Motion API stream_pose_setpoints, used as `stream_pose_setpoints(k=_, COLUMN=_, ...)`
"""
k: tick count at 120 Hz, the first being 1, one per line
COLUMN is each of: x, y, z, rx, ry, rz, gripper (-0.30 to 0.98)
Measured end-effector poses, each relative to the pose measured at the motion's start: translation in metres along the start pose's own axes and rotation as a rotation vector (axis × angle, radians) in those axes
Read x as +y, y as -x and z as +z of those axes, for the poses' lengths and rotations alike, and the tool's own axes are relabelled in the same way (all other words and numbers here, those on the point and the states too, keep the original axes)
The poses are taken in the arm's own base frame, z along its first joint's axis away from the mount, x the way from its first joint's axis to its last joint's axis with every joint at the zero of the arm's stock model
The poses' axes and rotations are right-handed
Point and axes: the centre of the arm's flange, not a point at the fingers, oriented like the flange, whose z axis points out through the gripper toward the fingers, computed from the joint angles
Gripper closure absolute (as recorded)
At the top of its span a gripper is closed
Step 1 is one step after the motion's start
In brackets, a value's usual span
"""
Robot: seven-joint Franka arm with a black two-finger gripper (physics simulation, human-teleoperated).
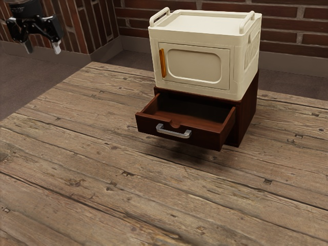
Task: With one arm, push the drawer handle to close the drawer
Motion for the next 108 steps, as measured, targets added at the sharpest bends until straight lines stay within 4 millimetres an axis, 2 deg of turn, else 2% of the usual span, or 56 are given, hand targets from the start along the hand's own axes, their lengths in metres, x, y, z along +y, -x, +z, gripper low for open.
stream_pose_setpoints(k=16, x=-0.038, y=0.000, z=-0.002, rx=0.003, ry=-0.007, rz=-0.073, gripper=0.02)
stream_pose_setpoints(k=23, x=-0.054, y=0.023, z=-0.083, rx=0.164, ry=-0.026, rz=-0.099, gripper=0.02)
stream_pose_setpoints(k=26, x=-0.059, y=0.033, z=-0.105, rx=0.210, ry=-0.034, rz=-0.107, gripper=0.02)
stream_pose_setpoints(k=29, x=-0.060, y=0.039, z=-0.118, rx=0.236, ry=-0.039, rz=-0.110, gripper=0.02)
stream_pose_setpoints(k=36, x=-0.044, y=0.043, z=-0.130, rx=0.261, ry=-0.045, rz=-0.080, gripper=0.02)
stream_pose_setpoints(k=48, x=0.015, y=0.039, z=-0.124, rx=0.253, ry=-0.035, rz=0.035, gripper=0.02)
stream_pose_setpoints(k=62, x=0.078, y=0.044, z=-0.097, rx=0.179, ry=-0.019, rz=0.178, gripper=0.02)
stream_pose_setpoints(k=66, x=0.090, y=0.054, z=-0.088, rx=0.149, ry=0.004, rz=0.222, gripper=0.02)
stream_pose_setpoints(k=69, x=0.088, y=0.064, z=-0.078, rx=0.115, ry=0.028, rz=0.243, gripper=0.02)
stream_pose_setpoints(k=74, x=0.063, y=0.085, z=-0.052, rx=0.050, ry=0.059, rz=0.231, gripper=0.02)
stream_pose_setpoints(k=77, x=0.052, y=0.103, z=-0.033, rx=0.011, ry=0.063, rz=0.220, gripper=0.02)
stream_pose_setpoints(k=80, x=0.051, y=0.123, z=-0.015, rx=-0.021, ry=0.052, rz=0.219, gripper=0.02)
stream_pose_setpoints(k=86, x=0.069, y=0.156, z=0.036, rx=-0.112, ry=0.006, rz=0.243, gripper=0.02)
stream_pose_setpoints(k=90, x=0.081, y=0.171, z=0.082, rx=-0.197, ry=-0.016, rz=0.264, gripper=0.02)
stream_pose_setpoints(k=94, x=0.089, y=0.182, z=0.117, rx=-0.260, ry=-0.029, rz=0.278, gripper=0.02)
stream_pose_setpoints(k=108, x=0.116, y=0.203, z=0.204, rx=-0.311, ry=-0.031, rz=0.332, gripper=0.02)
